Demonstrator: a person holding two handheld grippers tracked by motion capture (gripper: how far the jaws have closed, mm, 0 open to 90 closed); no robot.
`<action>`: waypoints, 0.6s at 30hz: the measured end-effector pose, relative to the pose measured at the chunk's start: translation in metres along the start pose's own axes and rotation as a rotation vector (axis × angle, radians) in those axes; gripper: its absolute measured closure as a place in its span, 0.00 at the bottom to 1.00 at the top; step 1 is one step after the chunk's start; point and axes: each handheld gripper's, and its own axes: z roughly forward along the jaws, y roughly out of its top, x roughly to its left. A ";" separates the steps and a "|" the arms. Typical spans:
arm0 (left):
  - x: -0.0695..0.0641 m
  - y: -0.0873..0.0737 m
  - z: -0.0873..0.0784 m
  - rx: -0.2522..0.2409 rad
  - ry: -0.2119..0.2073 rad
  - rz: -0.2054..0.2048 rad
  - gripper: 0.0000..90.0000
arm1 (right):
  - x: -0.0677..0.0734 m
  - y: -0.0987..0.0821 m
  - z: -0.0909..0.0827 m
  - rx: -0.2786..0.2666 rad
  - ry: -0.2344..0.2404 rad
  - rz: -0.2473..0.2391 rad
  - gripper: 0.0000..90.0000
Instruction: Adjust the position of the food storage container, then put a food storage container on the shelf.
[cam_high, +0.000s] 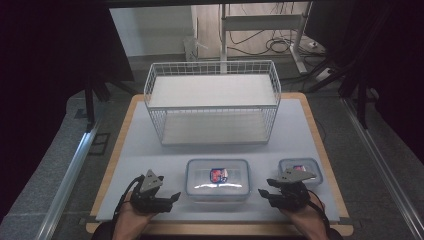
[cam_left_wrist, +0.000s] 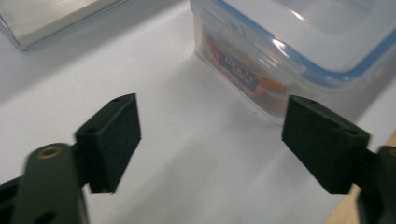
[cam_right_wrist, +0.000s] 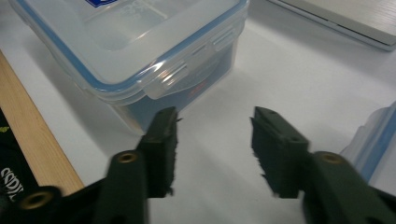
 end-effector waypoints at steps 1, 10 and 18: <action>0.000 0.000 0.000 0.000 0.000 0.000 0.17 | 0.000 0.000 0.000 0.000 0.000 0.000 0.53; 0.001 -0.010 -0.001 -0.036 0.042 0.010 0.08 | 0.000 -0.005 0.005 -0.006 -0.001 -0.002 0.33; 0.001 -0.010 0.000 -0.100 0.059 0.002 0.04 | 0.000 -0.004 0.004 -0.014 -0.006 -0.003 0.27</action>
